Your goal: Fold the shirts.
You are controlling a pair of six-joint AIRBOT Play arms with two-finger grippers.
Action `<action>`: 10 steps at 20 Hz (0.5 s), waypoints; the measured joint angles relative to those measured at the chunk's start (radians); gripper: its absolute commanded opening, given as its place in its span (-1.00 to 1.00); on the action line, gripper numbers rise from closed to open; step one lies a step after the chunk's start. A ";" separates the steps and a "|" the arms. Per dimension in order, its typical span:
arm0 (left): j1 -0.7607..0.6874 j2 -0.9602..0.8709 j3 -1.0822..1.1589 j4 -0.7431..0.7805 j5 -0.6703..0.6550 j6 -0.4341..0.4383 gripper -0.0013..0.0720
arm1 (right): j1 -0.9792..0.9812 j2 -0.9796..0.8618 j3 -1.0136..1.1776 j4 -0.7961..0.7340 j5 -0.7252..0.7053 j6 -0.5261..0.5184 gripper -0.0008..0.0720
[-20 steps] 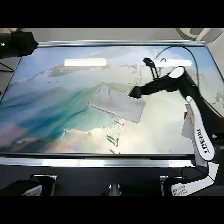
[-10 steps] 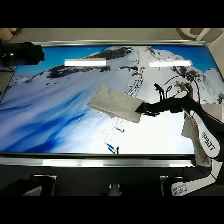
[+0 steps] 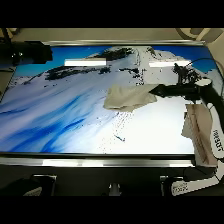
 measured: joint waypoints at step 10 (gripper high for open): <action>-0.039 -0.015 -0.067 0.004 0.103 0.002 -0.88 | -0.586 0.132 0.438 -0.240 0.432 0.198 -0.91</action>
